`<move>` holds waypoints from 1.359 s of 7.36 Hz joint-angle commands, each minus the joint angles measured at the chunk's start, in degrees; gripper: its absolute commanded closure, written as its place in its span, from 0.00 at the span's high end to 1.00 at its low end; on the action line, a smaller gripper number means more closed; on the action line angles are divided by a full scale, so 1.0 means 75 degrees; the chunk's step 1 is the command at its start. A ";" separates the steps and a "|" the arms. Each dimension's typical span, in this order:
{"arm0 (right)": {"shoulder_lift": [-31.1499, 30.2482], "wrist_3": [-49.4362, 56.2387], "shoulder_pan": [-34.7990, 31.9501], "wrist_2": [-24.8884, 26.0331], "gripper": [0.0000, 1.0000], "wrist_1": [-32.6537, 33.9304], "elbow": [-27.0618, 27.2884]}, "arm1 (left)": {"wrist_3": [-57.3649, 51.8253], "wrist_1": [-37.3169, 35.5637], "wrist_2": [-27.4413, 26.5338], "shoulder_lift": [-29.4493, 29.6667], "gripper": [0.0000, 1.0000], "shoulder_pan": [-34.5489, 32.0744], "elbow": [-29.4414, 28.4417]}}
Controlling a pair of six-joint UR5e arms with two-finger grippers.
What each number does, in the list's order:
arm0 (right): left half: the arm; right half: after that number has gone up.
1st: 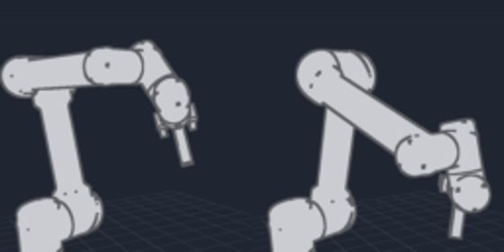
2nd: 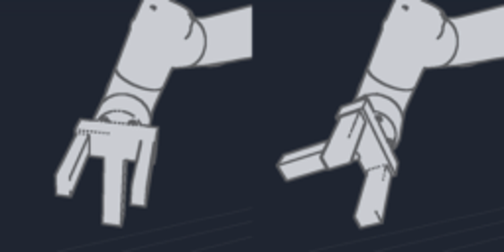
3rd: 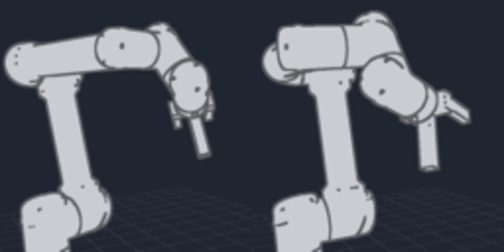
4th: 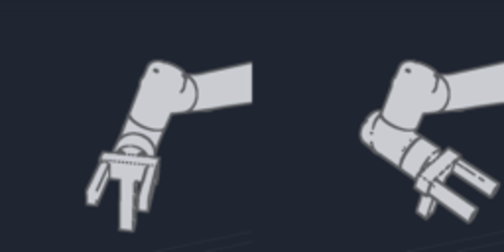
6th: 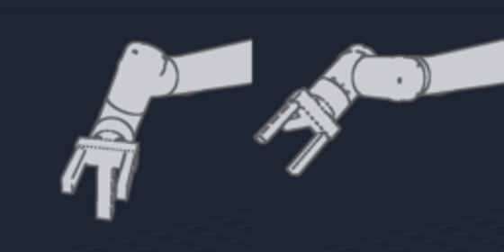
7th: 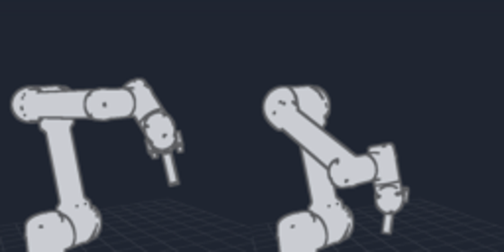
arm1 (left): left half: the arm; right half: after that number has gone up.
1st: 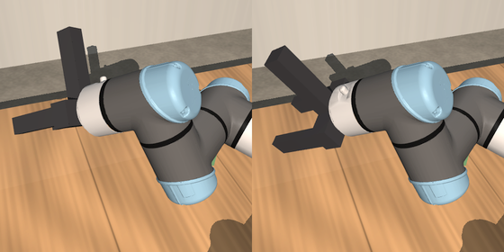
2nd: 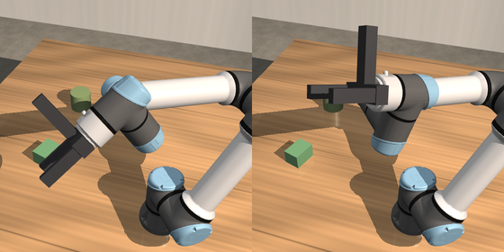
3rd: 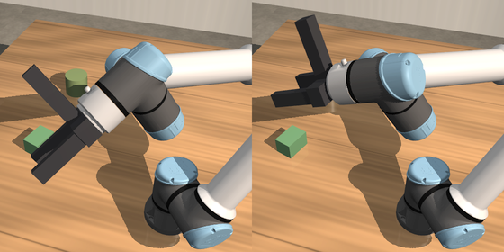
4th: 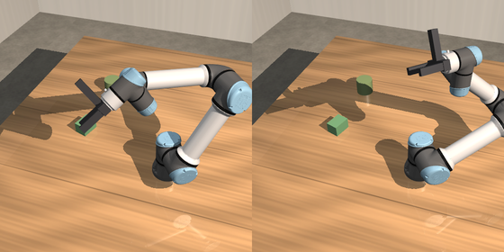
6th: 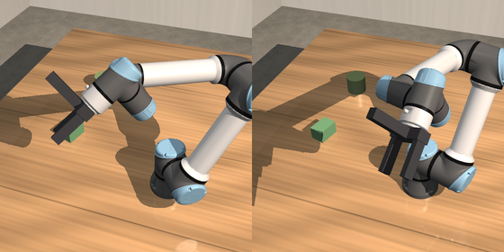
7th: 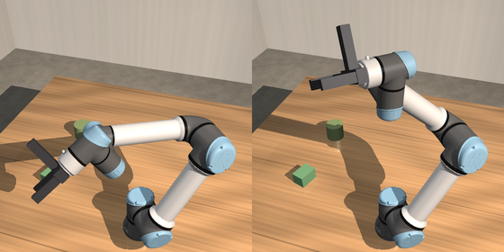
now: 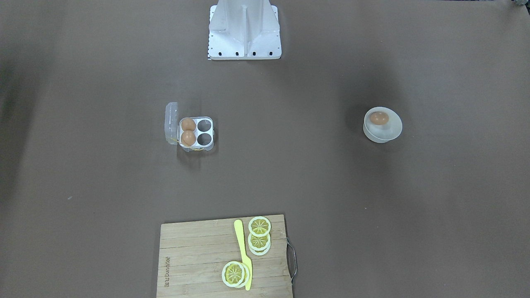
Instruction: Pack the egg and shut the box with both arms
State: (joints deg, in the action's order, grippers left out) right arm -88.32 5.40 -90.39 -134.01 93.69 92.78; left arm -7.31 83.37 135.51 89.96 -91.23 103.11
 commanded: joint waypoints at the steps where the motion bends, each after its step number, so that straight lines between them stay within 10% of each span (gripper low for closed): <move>1: -0.0037 0.0065 0.0005 -0.0003 1.00 0.0000 0.0027 | 0.0048 0.0473 0.0013 -0.0006 0.98 -0.0011 -0.0293; 10: 0.0336 -0.0938 0.1266 0.0009 1.00 -0.1755 0.0016 | 0.0095 0.1833 0.0013 0.0789 0.98 0.0994 -0.0284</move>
State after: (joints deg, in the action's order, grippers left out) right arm -87.41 2.38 -84.65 -133.98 82.77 92.54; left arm -6.62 96.46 135.48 93.58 -86.95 100.67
